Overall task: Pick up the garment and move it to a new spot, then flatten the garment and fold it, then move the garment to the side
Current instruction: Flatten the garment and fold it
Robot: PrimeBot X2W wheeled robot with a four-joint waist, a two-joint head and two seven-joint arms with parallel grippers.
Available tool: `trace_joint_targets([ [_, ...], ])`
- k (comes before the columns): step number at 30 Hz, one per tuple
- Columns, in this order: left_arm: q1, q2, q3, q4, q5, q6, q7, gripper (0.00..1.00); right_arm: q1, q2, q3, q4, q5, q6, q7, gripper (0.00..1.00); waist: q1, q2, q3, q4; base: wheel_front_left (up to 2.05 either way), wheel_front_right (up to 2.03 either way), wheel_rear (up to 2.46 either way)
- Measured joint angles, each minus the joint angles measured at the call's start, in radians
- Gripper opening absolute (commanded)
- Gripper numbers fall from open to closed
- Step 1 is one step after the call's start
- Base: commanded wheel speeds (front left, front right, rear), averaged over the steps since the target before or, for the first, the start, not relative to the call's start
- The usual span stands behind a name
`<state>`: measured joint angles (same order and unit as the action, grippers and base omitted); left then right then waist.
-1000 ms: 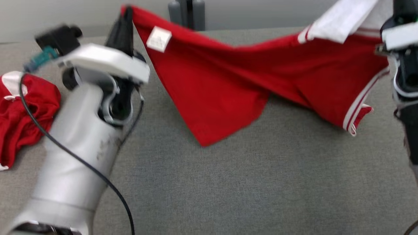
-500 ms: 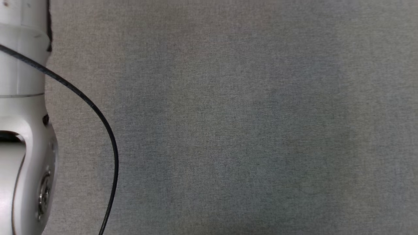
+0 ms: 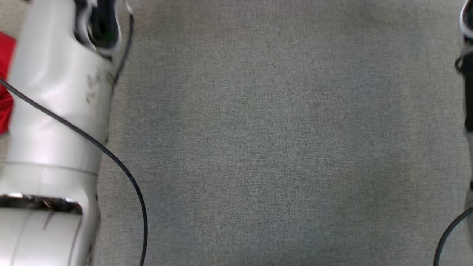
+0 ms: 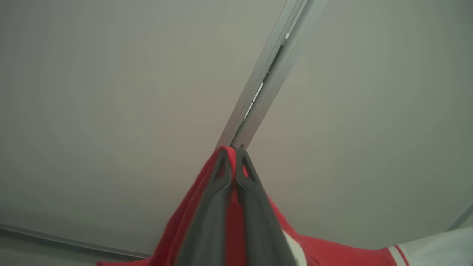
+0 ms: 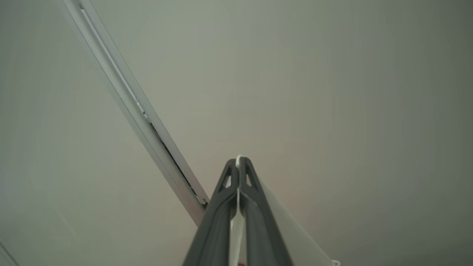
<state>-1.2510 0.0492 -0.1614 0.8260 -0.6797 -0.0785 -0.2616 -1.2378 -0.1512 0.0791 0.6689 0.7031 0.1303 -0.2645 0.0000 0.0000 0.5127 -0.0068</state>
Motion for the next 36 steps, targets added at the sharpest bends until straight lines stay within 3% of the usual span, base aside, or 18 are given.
trace_joint_targets([
  [14, 0.325, 0.001, -0.131, 0.124, -0.002, -0.023, 0.0, 0.0, 0.366, -0.058, 0.052, 0.097, 0.145, 0.0, 0.0, 0.0, 0.0, 0.0, -0.159, 0.027, 0.0, 0.0, 0.0],
  [26, 0.569, -0.002, -0.238, 0.188, 0.118, -0.025, 0.0, 0.0, 0.618, -0.088, 0.164, 0.177, 0.332, 0.0, 0.001, 0.0, 0.0, 0.0001, -0.345, 0.043, 0.0, 0.0, 0.0],
  [36, 0.705, -0.002, -0.296, 0.223, 0.223, -0.009, 0.0, 0.0, 0.762, -0.115, 0.226, 0.213, 0.475, 0.0, 0.13, 0.0, 0.0, 0.0001, -0.474, 0.055, 0.0, 0.0, 0.0],
])
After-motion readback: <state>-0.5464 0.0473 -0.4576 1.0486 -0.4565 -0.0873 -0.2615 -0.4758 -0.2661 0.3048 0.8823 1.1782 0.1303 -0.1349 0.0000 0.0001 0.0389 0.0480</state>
